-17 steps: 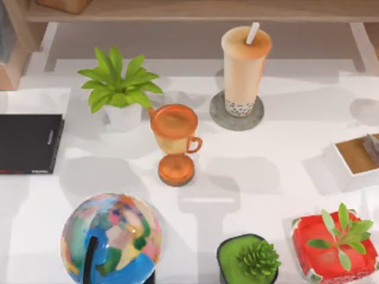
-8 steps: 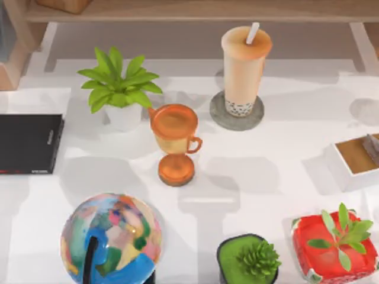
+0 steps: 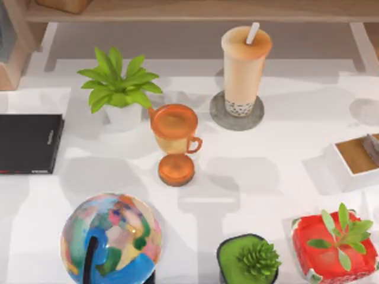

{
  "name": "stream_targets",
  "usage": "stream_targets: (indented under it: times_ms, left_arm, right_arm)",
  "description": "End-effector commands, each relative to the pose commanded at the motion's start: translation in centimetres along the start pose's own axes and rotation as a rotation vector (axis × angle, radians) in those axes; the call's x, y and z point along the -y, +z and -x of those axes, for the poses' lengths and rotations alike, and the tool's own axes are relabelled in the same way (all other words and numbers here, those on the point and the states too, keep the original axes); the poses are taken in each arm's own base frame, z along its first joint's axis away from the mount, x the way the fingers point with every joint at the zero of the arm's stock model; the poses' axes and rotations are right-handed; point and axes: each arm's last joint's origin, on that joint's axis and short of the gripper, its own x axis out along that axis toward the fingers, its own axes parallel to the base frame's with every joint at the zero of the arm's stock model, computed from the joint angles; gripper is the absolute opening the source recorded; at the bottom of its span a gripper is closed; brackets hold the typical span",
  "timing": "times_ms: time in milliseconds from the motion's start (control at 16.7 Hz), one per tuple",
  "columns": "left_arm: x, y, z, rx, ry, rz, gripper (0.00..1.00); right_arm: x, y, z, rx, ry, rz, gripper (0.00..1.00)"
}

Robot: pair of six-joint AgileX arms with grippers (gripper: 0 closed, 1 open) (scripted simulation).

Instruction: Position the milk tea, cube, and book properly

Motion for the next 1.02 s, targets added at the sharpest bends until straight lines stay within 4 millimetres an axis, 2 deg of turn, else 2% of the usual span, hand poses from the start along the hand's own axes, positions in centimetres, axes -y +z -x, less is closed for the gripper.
stream_targets:
  times_ms: [240, 420, 720, 1020]
  left_arm:
    - [-1.5, 1.7, 1.4, 0.067, 0.02, -0.018, 0.0]
    - [-1.6, 2.6, 1.8, 0.093, 0.022, -0.026, 0.0]
    - [-0.1, 1.0, 1.0, 0.004, 0.003, -0.001, 0.0]
    - [-0.1, 1.2, 1.0, 0.005, 0.003, -0.003, 0.0]
  right_arm:
    - [0.0, 0.0, 0.0, 0.0, 0.0, 0.0, 1.0]
    - [0.0, 0.0, 0.0, 0.0, 0.0, 0.0, 1.0]
    - [0.0, 0.0, 0.0, 0.0, 0.0, 0.0, 1.0]
    - [0.0, 0.0, 0.0, 0.0, 0.0, 0.0, 1.0]
